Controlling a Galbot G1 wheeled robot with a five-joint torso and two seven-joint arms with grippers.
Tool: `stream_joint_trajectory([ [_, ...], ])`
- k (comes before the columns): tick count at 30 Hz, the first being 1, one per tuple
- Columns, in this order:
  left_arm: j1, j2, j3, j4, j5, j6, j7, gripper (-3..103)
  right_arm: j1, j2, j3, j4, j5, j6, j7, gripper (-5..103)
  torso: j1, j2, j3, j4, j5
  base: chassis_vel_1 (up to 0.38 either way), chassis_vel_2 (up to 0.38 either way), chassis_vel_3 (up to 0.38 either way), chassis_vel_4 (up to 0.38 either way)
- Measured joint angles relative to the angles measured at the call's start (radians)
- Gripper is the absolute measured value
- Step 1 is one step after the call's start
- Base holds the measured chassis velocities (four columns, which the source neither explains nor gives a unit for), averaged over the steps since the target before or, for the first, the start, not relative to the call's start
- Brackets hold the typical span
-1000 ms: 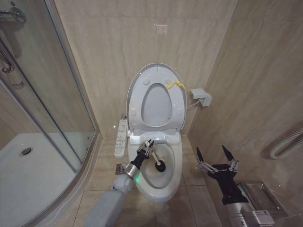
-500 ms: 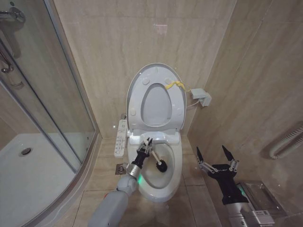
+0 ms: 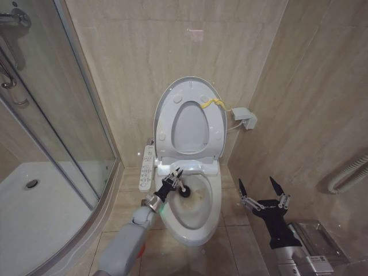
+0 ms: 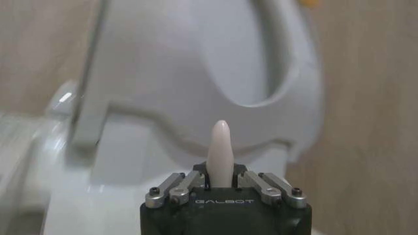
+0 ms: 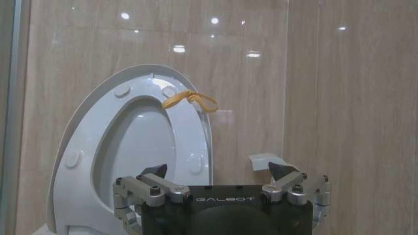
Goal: Open the toilet lid, clean the toilet bowl with a toilet brush, close the toilet lid, and flush.
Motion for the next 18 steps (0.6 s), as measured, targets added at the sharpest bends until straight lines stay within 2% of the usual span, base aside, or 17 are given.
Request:
stream_joint_trajectory([
  [3, -0.012, -0.023, 0.004, 0.031, -0.033, -0.013, -0.008, 22, 0.0, 0.0, 0.0, 0.0, 0.0, 0.0, 0.0, 100, 0.0, 0.0, 0.0, -0.0005, 0.0, 0.0, 0.0, 0.0, 0.0],
  [6, -0.045, -0.05, 0.011, 0.061, -0.039, -0.075, -0.021, 22, 0.0, 0.0, 0.0, 0.0, 0.0, 0.0, 0.0, 100, 0.0, 0.0, 0.0, -0.0004, 0.0, 0.0, 0.0, 0.0, 0.0],
  [13, -0.055, -0.079, 0.038, 0.032, -0.112, -0.085, -0.062, 22, 0.0, 0.0, 0.0, 0.0, 0.0, 0.0, 0.0, 100, 0.0, 0.0, 0.0, -0.0002, 0.0001, 0.0, 0.0, 0.0, 0.0],
  [14, -0.055, -0.079, 0.038, 0.032, -0.112, -0.085, -0.062, 22, 0.0, 0.0, 0.0, 0.0, 0.0, 0.0, 0.0, 100, 0.0, 0.0, 0.0, -0.0002, 0.0001, 0.0, 0.0, 0.0, 0.0],
  [16, -0.05, -0.096, 0.056, 0.033, -0.162, -0.086, -0.06, 22, 0.0, 0.0, 0.0, 0.0, 0.0, 0.0, 0.0, 100, 0.0, 0.0, 0.0, -0.0001, 0.0002, 0.0, 0.0, 0.0, 0.0],
  [18, -0.05, -0.121, 0.048, 0.093, -0.148, -0.111, -0.029, 22, 0.0, 0.0, 0.0, 0.0, 0.0, 0.0, 0.0, 100, 0.0, 0.0, 0.0, 0.0, 0.0, 0.0, 0.0, 0.0, 0.0],
])
